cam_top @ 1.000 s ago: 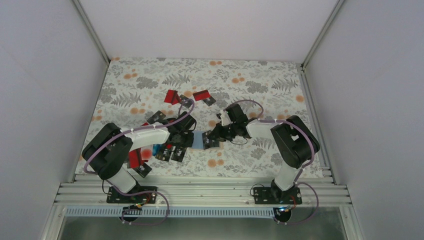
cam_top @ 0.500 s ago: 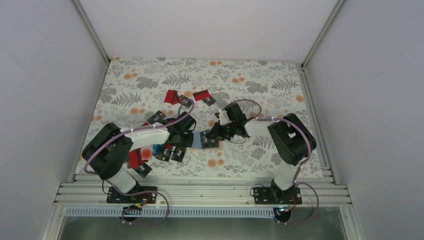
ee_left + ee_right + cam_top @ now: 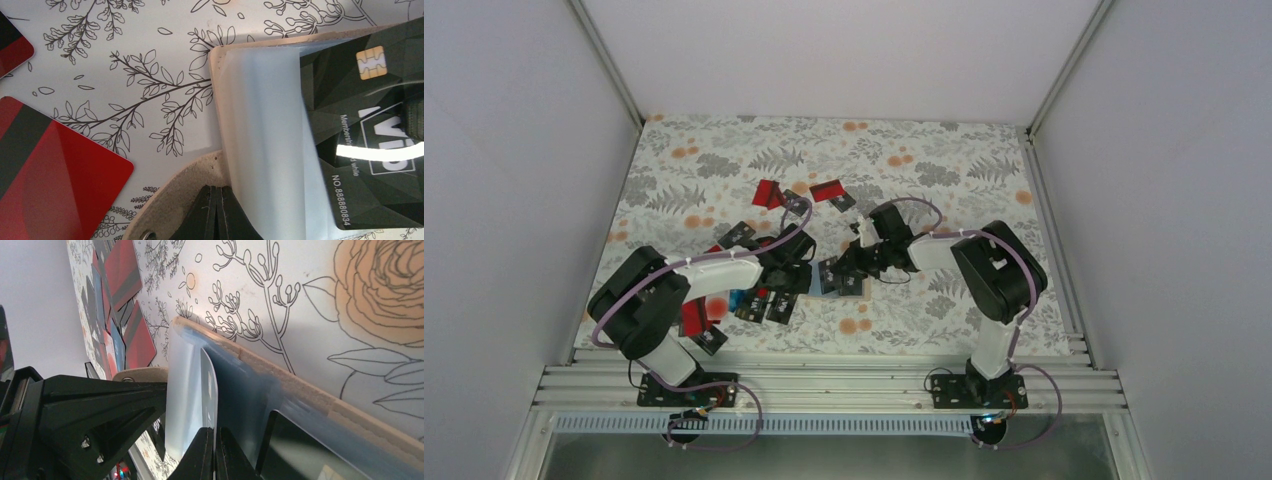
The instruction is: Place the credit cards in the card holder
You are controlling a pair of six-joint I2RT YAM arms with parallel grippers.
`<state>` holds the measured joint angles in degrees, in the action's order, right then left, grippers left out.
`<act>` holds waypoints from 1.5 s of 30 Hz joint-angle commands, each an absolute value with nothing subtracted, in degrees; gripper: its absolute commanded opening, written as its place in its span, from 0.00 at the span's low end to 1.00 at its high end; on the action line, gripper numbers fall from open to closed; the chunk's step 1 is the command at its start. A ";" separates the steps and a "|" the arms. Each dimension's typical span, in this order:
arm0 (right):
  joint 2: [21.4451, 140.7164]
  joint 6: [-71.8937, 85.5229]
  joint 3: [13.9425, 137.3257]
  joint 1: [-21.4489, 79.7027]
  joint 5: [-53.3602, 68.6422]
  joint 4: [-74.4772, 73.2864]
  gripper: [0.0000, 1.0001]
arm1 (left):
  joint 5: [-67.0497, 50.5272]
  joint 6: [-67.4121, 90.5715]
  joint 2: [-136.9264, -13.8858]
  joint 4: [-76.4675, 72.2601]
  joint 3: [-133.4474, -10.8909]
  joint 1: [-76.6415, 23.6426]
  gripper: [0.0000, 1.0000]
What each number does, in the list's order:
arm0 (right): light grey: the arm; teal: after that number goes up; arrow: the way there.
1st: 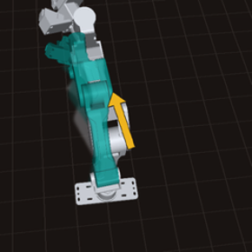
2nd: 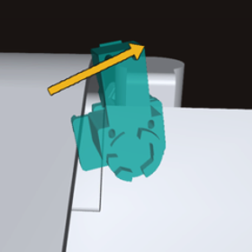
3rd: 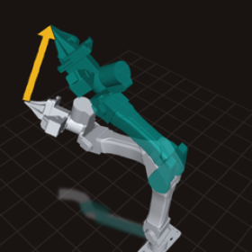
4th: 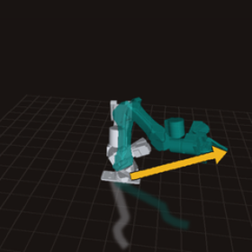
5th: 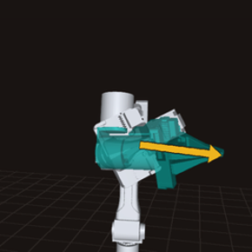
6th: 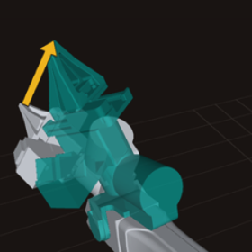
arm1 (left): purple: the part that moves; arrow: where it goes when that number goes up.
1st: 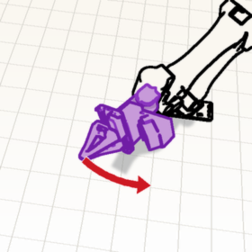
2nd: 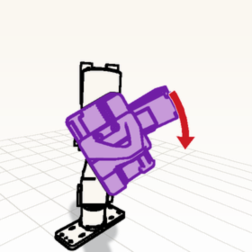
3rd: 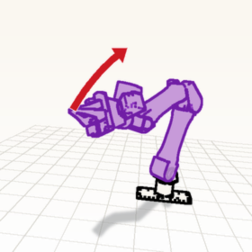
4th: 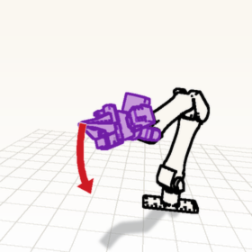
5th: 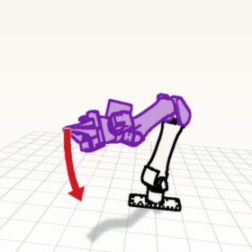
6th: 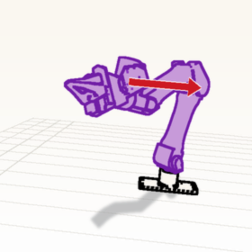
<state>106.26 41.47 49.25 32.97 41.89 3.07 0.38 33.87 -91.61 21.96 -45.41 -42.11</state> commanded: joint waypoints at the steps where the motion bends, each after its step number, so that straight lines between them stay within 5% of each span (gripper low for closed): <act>1: 108.20 43.20 49.42 33.63 40.18 3.77 0.04 | -2.68 34.19 -94.02 20.61 -43.29 -42.10 0.02; 39: 109.61 45.66 48.53 37.47 35.74 3.92 0.04 | -2.90 34.28 -89.45 21.82 -42.72 -42.12 0.03; 45: 108.24 43.77 50.27 37.36 34.93 -0.23 0.12 | -0.97 34.11 -86.02 25.94 -45.12 -42.13 0.07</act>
